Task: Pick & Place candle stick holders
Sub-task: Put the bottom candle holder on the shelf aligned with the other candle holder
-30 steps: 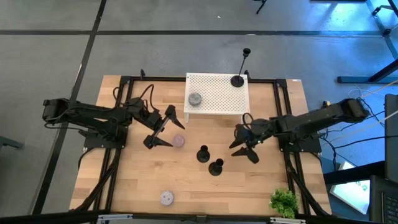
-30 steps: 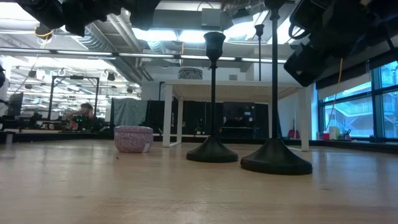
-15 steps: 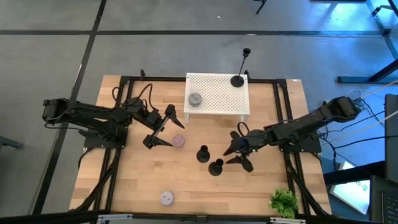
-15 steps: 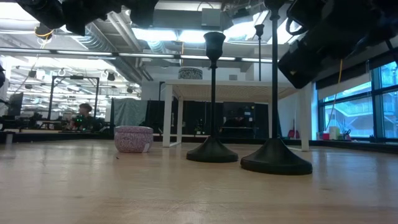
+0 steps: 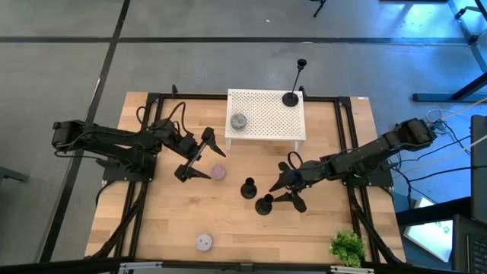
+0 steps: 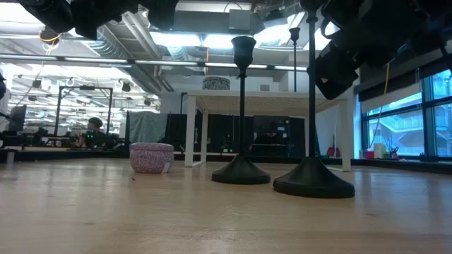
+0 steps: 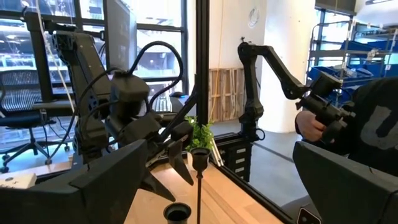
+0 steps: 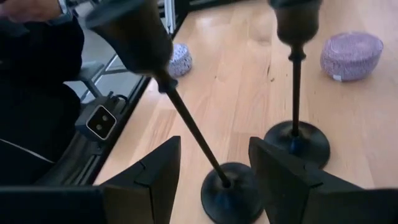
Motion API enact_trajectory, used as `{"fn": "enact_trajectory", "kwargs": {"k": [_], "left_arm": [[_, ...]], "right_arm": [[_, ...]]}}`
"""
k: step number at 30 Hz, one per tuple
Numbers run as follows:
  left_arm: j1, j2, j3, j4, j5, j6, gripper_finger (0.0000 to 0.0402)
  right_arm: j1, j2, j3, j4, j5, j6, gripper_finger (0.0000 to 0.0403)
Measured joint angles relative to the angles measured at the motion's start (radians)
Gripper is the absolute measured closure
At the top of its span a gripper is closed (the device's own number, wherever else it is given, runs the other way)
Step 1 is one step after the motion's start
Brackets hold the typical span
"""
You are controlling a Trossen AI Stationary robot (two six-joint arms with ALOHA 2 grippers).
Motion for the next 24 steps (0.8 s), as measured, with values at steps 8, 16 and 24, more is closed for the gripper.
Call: {"fn": "enact_trajectory", "kwargs": {"k": [8, 16, 24], "left_arm": [[0.000, 0.000, 0.000, 0.000, 0.000, 0.000, 0.0002], [0.000, 0.000, 0.000, 0.001, 0.000, 0.000, 0.0002], [0.000, 0.000, 0.000, 0.009, 0.000, 0.000, 0.0002]], "right_arm": [[0.026, 0.013, 0.000, 0.043, 0.032, -0.007, 0.0210], [0.053, 0.076, 0.000, 0.126, 0.063, -0.033, 0.0210], [0.053, 0.145, 0.000, 0.193, 0.081, -0.033, 0.0210]]}}
